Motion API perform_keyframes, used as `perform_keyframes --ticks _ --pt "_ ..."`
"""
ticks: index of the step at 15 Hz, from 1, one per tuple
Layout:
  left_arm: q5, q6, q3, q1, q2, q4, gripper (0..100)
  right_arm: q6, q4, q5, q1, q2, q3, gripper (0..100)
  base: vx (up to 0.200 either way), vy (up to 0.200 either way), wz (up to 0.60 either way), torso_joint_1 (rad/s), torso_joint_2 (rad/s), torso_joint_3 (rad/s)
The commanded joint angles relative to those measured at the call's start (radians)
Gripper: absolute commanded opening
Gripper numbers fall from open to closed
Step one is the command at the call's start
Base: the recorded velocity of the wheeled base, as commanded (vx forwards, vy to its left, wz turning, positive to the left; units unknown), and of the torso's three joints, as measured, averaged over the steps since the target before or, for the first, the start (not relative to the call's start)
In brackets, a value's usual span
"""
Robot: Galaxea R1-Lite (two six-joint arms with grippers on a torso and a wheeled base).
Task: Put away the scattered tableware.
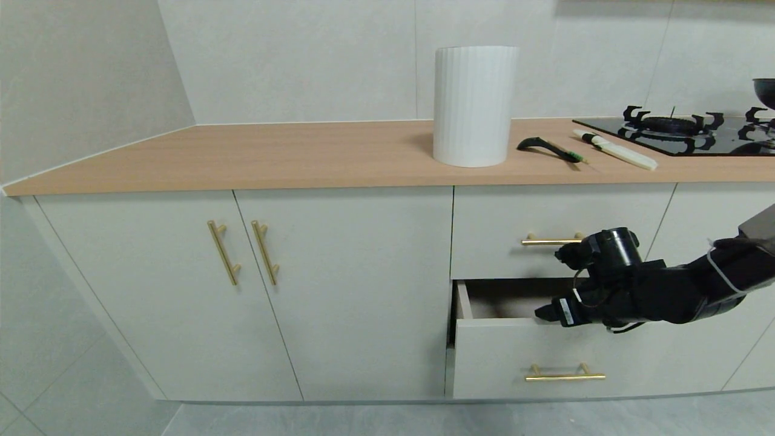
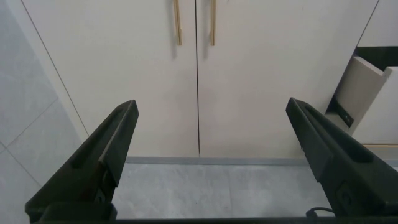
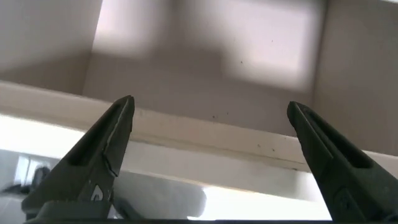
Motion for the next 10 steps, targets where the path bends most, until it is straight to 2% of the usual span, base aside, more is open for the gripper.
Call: perform_keyframes --ticks 1,10 --pt "0.0 0.0 0.0 0.0 0.0 0.0 100 -0.014 0.033 0.012 0.002 -0.03 0.004 100 0.0 0.0 0.0 0.0 0.0 0.0" --pt "0.0 0.0 0.0 0.0 0.002 0.0 100 -0.138 0.323 0.044 0.01 -0.115 0.005 100 0.0 0.0 0.0 0.0 0.0 0.0"
